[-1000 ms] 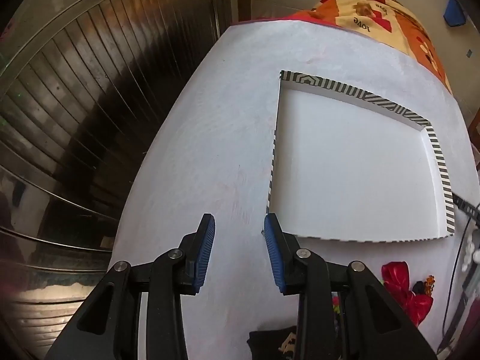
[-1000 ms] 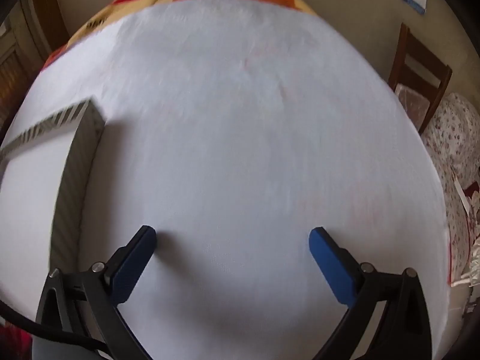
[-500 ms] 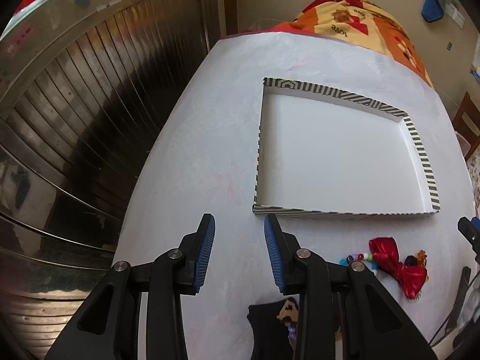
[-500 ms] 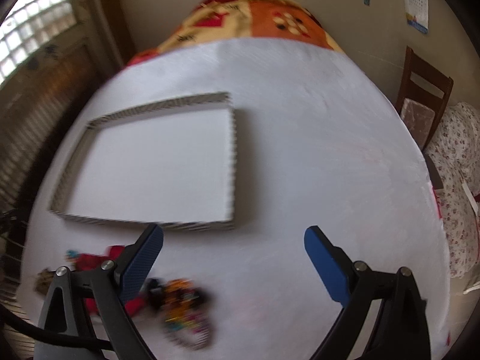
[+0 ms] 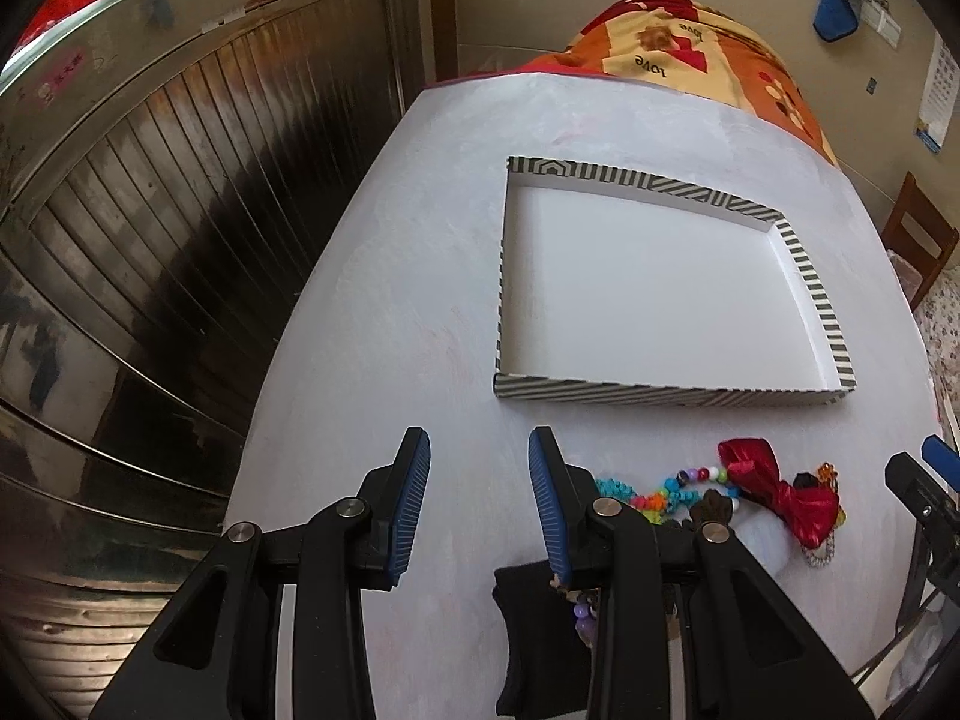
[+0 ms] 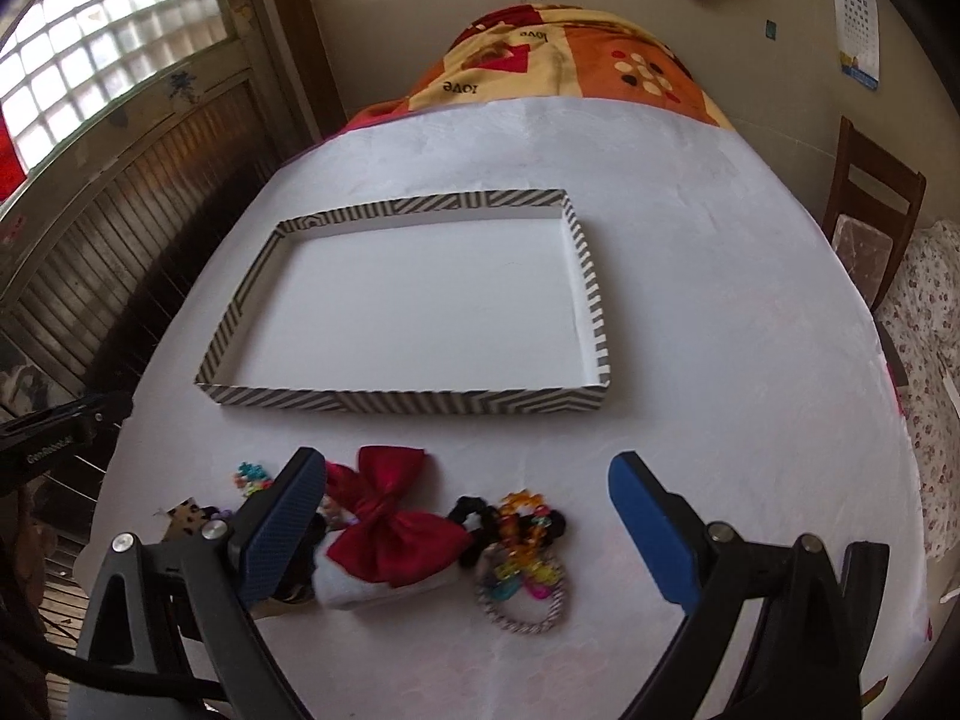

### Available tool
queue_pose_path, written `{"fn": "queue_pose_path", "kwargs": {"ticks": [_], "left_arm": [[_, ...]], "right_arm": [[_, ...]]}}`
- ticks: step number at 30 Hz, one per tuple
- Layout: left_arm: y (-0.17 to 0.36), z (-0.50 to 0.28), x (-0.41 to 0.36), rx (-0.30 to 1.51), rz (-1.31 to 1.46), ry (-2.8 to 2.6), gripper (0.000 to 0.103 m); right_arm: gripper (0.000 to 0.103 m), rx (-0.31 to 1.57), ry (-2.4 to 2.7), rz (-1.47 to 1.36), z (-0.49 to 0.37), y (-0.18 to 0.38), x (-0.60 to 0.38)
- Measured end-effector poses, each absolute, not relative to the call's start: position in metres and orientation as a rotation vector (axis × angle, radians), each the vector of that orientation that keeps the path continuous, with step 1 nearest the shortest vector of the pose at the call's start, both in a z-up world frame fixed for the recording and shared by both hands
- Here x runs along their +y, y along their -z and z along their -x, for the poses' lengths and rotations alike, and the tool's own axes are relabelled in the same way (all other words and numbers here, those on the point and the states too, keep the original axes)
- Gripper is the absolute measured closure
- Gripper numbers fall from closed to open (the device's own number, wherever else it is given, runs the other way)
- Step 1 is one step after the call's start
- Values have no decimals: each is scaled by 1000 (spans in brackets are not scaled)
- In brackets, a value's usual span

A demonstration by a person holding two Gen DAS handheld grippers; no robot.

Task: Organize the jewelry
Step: 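Move both tools toward the jewelry pile beside the striped tray, then close the left gripper on the black fabric headband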

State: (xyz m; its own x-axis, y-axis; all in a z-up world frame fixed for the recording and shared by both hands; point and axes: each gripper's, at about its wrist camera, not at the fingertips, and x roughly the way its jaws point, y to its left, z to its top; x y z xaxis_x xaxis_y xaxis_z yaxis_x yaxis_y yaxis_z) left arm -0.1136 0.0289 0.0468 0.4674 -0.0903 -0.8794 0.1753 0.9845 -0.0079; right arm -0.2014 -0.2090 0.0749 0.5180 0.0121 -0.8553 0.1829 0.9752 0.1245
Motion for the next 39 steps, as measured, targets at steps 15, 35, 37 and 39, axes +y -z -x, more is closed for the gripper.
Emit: {"fn": "queue_pose_path", "kwargs": {"ticks": [15,35,37,39], "left_arm": [[-49,127,25,1073,-105,181,90],[-47,130,32,1086,-100,183,90],[-46,130,31,1090,-101,183,90],[-45,130,30,1095,-100,187,90]], "right_arm": [[5,1002,86,-197,214,-80,-182],[5,1022,94,-168,210,-77,-167],[5,1025,96,-165,210,-76,-166],[5,1028,99,-166,209,-75,-167]]}}
